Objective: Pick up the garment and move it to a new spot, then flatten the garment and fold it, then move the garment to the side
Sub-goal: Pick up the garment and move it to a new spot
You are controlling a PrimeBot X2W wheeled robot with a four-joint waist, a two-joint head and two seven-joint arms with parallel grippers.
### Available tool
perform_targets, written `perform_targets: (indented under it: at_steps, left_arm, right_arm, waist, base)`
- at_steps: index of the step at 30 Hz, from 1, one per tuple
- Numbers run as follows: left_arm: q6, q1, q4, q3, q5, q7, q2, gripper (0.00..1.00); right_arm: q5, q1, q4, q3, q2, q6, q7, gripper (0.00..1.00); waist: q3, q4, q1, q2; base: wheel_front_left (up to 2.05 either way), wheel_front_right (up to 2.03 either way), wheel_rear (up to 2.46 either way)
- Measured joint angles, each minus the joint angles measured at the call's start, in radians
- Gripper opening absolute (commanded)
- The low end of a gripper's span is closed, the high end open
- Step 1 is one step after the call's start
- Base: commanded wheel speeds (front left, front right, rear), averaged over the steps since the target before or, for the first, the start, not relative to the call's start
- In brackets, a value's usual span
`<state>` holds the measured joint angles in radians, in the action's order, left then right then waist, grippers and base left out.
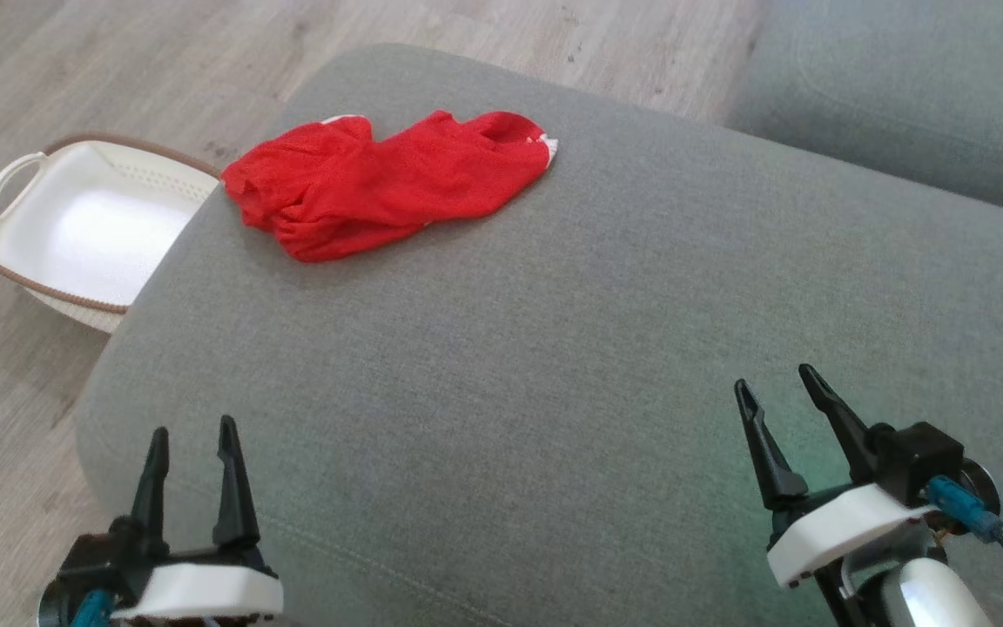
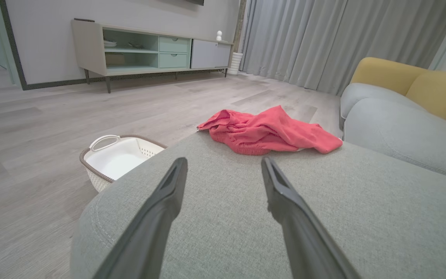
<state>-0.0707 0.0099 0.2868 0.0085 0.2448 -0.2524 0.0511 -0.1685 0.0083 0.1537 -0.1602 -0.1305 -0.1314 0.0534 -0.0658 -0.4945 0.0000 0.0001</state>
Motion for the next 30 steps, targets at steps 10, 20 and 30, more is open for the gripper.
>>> perform_targets:
  at_steps: [10,20,30]
  left_arm:
    - [-0.001,-0.216,-0.1,0.049,0.087,0.171,0.043,1.0]
    - [0.021,-0.602,0.083,0.16,0.234,0.544,0.182,1.0]
    - [0.037,-0.744,0.273,0.221,0.331,0.735,0.26,1.0]
  right_arm:
    - [0.014,-0.046,-0.081,0.016,-0.027,0.0,-0.011,1.0]
    - [0.035,-0.126,-0.194,0.016,-0.08,0.0,-0.054,1.0]
    - [0.047,-0.167,-0.274,0.037,-0.105,0.0,-0.052,1.0]
  waist:
    - [-0.111,0.04,0.0001,0.0]
    - [-0.278,0.13,0.0004,-0.0001]
    - [-0.451,0.306,0.0004,-0.0001]
  base:
    - [0.0,0.0,0.0]
    - [0.0,0.0,0.0]
    - [0.0,0.0,0.0]
